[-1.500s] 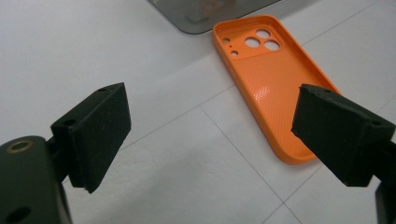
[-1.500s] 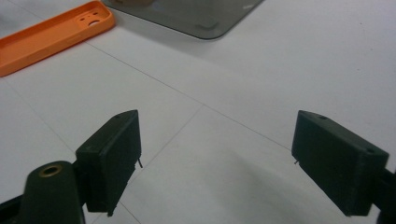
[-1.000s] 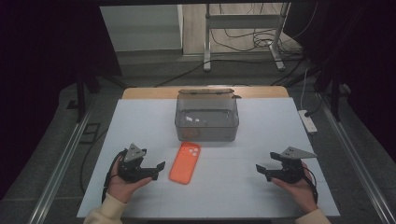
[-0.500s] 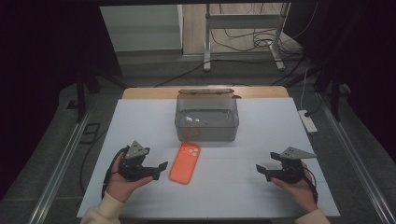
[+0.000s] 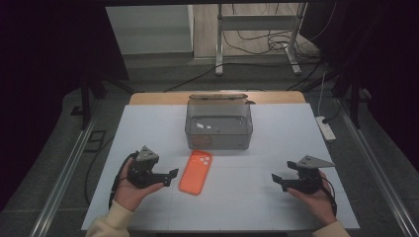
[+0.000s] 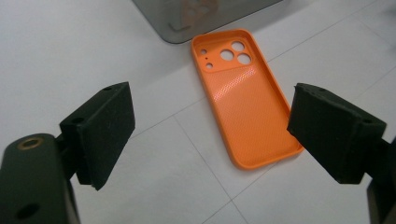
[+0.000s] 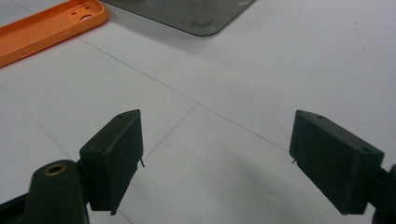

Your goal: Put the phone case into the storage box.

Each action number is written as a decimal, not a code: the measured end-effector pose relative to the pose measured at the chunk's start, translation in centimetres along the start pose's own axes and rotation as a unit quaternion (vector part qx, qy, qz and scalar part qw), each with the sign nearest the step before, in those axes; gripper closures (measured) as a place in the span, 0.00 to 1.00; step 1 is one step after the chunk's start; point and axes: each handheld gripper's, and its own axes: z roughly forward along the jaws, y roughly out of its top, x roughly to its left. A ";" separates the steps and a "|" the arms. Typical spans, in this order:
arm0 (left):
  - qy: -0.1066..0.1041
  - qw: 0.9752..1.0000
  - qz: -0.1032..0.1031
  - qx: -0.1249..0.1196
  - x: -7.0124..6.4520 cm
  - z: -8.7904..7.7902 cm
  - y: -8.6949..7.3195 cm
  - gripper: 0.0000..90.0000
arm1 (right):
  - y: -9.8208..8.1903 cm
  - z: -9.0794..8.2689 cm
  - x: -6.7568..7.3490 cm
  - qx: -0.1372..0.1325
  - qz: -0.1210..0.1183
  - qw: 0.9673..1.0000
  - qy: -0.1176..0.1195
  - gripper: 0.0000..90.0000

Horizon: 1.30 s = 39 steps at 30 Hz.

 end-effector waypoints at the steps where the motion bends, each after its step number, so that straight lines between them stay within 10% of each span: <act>1: 0.001 1.000 0.001 0.002 -0.1 0.1 0.1 0.17 | 0.0 0.0 0.0 0.000 -0.001 1.000 -0.002 0.19; 39: 0.009 0.999 -0.014 0.051 -1.1 3.0 3.2 0.21 | -0.1 -0.1 -0.2 -0.002 0.000 1.000 -0.005 0.20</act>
